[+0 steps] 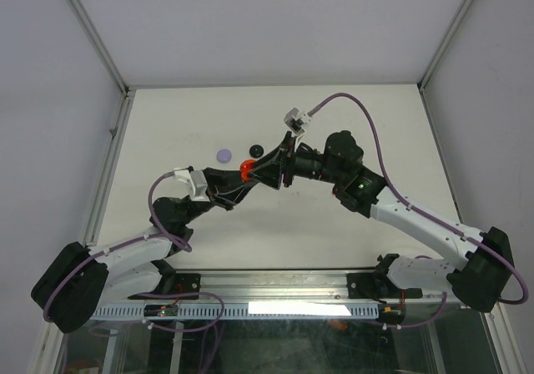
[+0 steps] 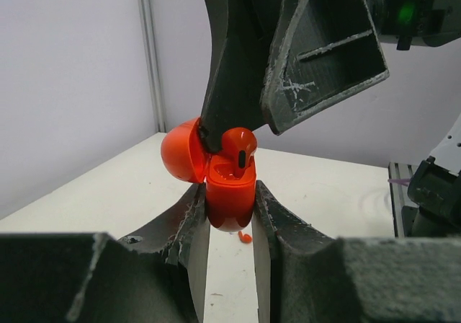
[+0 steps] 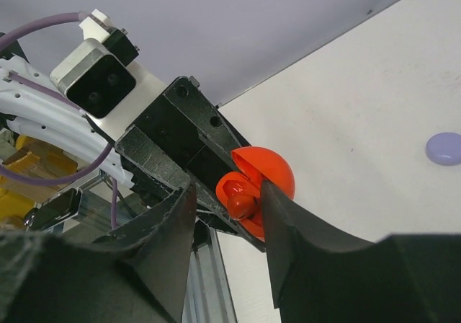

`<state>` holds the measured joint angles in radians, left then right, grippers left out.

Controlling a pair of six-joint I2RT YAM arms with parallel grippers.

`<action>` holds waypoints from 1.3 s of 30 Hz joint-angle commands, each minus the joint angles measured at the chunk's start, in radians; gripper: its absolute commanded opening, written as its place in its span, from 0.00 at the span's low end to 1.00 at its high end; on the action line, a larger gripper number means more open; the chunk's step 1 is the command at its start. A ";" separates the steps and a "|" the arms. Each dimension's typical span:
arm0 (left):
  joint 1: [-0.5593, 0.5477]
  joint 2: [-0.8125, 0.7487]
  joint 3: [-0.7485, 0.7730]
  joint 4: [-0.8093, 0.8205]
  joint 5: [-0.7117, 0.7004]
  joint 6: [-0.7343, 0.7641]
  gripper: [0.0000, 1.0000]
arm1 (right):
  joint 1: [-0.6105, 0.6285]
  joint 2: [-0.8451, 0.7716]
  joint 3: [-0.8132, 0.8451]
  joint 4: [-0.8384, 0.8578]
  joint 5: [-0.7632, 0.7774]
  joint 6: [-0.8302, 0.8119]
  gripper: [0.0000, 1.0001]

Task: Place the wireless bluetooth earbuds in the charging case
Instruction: Place the earbud in the charging case.

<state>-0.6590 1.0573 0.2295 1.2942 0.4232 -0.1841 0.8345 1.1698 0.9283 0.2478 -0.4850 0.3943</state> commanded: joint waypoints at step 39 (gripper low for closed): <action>-0.002 -0.070 0.052 -0.220 0.076 0.150 0.00 | 0.017 0.113 0.376 -0.648 0.020 -0.116 0.32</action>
<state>-0.6598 0.9840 0.2390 1.0355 0.4580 -0.0475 0.8425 1.2842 1.2476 -0.4175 -0.4362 0.3035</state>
